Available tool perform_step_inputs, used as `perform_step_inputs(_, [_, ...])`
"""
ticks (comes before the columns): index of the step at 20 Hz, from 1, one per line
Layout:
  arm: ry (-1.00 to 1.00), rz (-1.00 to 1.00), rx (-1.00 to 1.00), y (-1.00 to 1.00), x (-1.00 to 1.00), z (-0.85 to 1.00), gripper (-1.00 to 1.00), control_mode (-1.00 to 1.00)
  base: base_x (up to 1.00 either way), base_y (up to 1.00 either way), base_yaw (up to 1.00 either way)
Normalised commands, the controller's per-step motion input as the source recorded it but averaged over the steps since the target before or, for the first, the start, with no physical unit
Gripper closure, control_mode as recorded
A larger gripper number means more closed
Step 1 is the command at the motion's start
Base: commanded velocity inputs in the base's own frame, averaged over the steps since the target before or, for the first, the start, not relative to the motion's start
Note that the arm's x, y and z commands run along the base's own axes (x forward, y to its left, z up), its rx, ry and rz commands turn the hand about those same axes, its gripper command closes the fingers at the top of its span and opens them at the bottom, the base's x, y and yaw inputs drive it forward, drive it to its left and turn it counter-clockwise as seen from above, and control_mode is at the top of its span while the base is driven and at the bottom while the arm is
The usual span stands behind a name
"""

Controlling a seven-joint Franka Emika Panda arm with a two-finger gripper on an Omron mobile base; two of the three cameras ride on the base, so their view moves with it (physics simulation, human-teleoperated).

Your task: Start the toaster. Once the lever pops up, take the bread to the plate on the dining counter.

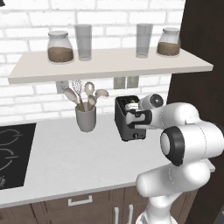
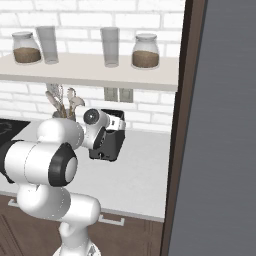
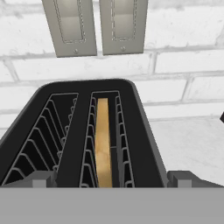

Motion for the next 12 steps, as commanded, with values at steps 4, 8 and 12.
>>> perform_step_inputs(4, [0.00,0.00,0.00,0.00,0.00,0.00,-1.00,-1.00,0.00,0.00,0.00])
perform_step_inputs(8, [0.00,0.00,0.00,0.00,0.00,0.00,-1.00,-1.00,0.00,0.00,0.00])
perform_step_inputs(12, [0.00,0.00,0.00,0.00,0.00,0.00,-1.00,-1.00,0.00,0.00,0.00])
